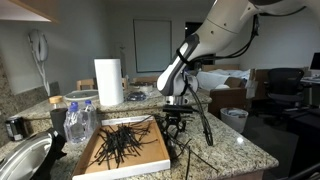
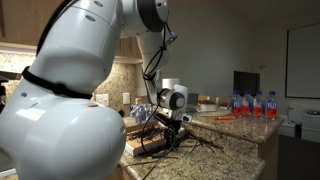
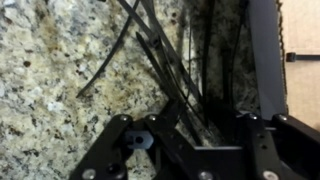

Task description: Put some of the zip ties on the counter on the box

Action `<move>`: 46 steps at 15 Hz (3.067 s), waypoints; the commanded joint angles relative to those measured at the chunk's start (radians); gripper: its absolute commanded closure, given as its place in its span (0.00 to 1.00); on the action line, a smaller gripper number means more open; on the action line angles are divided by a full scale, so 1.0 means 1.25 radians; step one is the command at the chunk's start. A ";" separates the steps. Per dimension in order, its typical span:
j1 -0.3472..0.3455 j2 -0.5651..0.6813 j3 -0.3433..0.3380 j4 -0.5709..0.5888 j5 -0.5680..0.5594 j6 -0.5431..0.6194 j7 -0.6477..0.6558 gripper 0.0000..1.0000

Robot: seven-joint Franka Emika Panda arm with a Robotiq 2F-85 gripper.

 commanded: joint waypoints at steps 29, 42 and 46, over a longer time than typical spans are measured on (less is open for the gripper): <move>0.002 -0.068 -0.013 -0.075 -0.017 0.021 -0.001 0.02; 0.020 -0.033 -0.028 -0.070 -0.085 0.031 0.026 0.91; 0.028 -0.034 -0.028 -0.072 -0.087 0.032 0.027 0.96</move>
